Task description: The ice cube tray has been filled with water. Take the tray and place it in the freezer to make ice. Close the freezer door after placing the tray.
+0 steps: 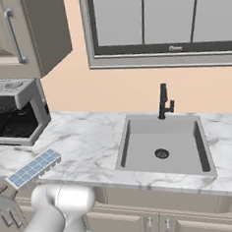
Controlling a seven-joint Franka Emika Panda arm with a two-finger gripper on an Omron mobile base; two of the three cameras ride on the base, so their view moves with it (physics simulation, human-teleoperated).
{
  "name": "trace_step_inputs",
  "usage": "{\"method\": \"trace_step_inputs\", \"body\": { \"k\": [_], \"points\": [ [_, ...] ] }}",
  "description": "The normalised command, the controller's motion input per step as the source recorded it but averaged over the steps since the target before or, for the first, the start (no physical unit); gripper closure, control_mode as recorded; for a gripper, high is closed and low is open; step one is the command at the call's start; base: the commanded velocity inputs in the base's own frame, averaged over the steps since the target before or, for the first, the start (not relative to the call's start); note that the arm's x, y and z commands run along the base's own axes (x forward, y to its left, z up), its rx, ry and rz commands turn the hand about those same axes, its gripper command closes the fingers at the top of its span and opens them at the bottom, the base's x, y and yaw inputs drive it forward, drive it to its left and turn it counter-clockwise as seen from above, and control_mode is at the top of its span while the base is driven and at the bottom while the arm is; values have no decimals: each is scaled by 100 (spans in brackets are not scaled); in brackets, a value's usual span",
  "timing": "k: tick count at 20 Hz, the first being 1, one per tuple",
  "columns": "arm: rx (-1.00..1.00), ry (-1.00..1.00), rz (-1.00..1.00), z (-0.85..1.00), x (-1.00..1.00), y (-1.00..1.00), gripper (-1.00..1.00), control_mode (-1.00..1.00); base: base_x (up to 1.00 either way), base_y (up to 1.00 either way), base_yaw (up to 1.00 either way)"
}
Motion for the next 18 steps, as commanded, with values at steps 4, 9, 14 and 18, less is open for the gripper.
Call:
{"method": "trace_step_inputs", "body": {
  "k": [4,9,14,18],
  "points": [
    [12,-3,0,0,0,0,-100,-100,0,0,0],
    [11,3,0,0,3,0,-100,-100,0,0,0],
    [7,7,0,0,9,0,-100,-100,0,0,0],
    [2,8,0,0,9,0,-100,-100,0,0,0]
  ]
}}
